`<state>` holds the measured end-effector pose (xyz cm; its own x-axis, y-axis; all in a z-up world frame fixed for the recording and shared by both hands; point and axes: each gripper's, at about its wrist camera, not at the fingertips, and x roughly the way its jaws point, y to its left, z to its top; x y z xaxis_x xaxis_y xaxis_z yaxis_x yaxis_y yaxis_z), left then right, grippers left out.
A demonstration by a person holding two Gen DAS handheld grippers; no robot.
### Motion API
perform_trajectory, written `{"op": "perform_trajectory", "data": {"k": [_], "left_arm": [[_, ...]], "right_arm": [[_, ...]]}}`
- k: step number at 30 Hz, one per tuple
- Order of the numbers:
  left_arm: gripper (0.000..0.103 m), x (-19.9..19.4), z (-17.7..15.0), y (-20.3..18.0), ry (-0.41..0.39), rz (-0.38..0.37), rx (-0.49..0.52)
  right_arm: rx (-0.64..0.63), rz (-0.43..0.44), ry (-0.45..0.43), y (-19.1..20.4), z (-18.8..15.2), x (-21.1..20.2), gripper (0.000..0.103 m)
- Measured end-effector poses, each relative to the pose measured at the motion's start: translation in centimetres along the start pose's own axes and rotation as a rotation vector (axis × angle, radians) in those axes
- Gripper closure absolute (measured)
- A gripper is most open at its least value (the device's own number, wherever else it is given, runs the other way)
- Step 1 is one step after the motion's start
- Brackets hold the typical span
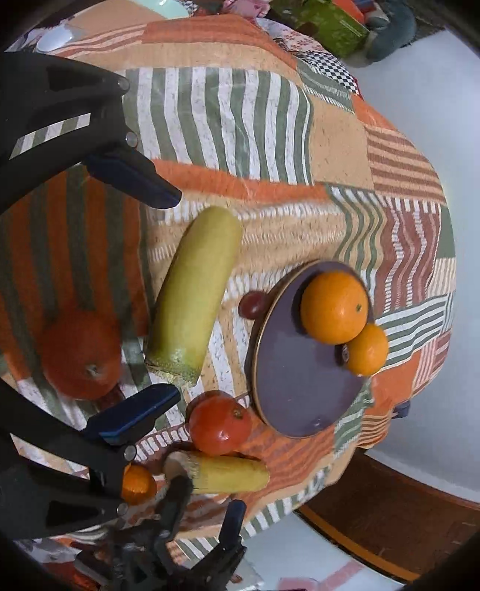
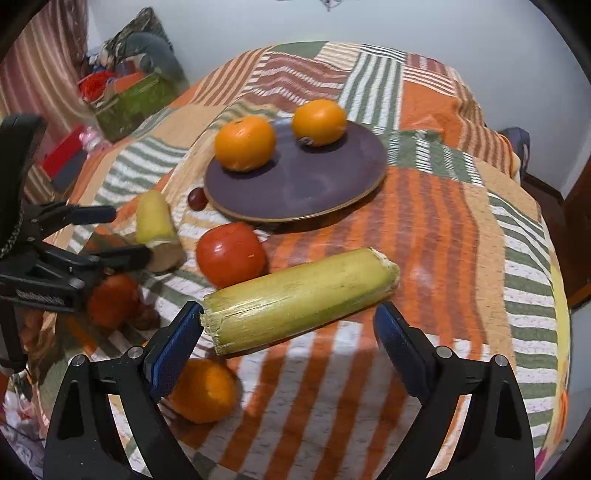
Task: Organize fruits
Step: 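Move both tools back toward the yellow cylinders beside the plate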
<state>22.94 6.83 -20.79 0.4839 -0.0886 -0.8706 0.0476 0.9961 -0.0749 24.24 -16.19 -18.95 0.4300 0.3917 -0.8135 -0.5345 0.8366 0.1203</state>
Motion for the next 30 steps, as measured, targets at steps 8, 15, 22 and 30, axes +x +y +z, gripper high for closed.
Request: {"op": "perform_trajectory", "data": {"k": [8, 15, 22, 30], "left_arm": [[0.005, -2.6, -0.9, 1.9, -0.045, 0.033, -0.004], [0.005, -4.3, -2.7, 4.3, -0.053, 0.082, -0.045], [0.005, -3.4, -4.6, 5.7, 0.024, 0.114, -0.052], [0.005, -4.2, -4.1, 4.7, -0.026, 0.065, -0.054]], "right_arm": [[0.049, -0.024, -0.007, -2.6, -0.9, -1.4, 0.015], [0.064, -0.057, -0.007, -4.0, -2.1, -2.7, 0.015], [0.086, -0.078, 0.014, -5.2, -3.0, -2.9, 0.015], [0.119, -0.075, -0.029, -6.0, -2.9, -4.9, 0.015]]}}
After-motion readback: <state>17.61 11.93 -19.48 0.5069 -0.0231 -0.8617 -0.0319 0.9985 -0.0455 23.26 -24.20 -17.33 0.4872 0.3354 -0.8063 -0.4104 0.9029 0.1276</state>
